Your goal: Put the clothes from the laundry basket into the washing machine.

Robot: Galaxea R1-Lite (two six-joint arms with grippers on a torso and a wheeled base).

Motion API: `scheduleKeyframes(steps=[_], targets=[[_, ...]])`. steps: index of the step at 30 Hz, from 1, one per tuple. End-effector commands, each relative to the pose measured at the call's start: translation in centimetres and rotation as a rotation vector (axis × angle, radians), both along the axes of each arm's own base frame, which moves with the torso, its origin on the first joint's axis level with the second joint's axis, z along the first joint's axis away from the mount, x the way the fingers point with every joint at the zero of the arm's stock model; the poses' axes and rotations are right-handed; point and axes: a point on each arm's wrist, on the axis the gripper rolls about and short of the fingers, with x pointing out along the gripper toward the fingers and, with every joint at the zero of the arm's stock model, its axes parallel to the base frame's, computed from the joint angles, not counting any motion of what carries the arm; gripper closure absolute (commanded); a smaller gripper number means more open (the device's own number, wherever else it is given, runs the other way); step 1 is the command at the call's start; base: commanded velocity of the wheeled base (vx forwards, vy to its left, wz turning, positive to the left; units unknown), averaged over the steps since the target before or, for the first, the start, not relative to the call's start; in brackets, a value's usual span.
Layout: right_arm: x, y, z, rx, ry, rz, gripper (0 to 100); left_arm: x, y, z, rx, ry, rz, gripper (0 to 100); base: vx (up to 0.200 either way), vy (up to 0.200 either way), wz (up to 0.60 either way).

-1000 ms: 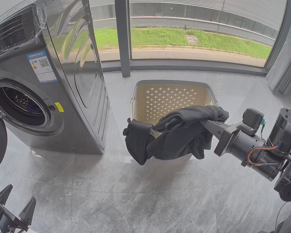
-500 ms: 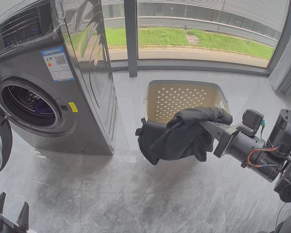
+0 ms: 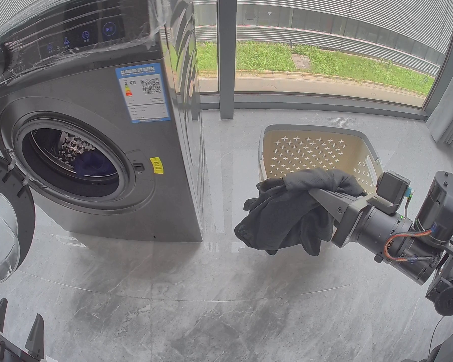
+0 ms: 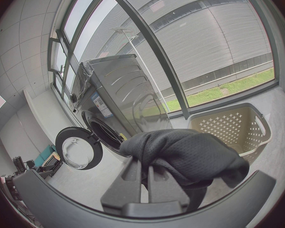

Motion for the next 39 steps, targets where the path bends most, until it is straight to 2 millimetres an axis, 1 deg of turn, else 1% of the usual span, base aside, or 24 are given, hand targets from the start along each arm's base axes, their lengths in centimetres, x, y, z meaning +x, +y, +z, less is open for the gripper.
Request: scheduleKeyframes(steps=[1, 8, 14, 17, 32, 39], targets=[[0.04, 0.05, -0.08, -0.002, 0.002, 0.002, 100, 0.02, 0.0, -0.48, 0.0, 0.003, 0.001, 0, 0.0, 0.2, 0.0], [0.03, 0.04, -0.19, -0.002, 0.008, 0.002, 100, 0.02, 0.0, -0.51, 0.003, 0.002, 0.009, 0, 0.0, 0.2, 0.0], [0.01, 0.03, -0.14, -0.002, 0.004, 0.004, 100, 0.02, 0.0, -0.55, 0.01, 0.007, 0.006, 0, -0.2, 0.2, 0.0], [-0.01, 0.02, -0.17, -0.003, 0.005, 0.004, 100, 0.04, -0.01, -0.55, 0.012, 0.009, 0.003, 0, 0.0, 0.0, 0.0], [-0.09, -0.05, -0.47, -0.01, 0.015, 0.004, 100, 0.04, -0.01, -0.6, 0.014, 0.013, 0.0, 0, -0.2, 0.0, 0.0], [-0.09, -0.05, -0.47, -0.01, 0.015, 0.004, 100, 0.04, -0.01, -0.6, 0.014, 0.013, 0.0, 0, 0.0, 0.0, 0.0]])
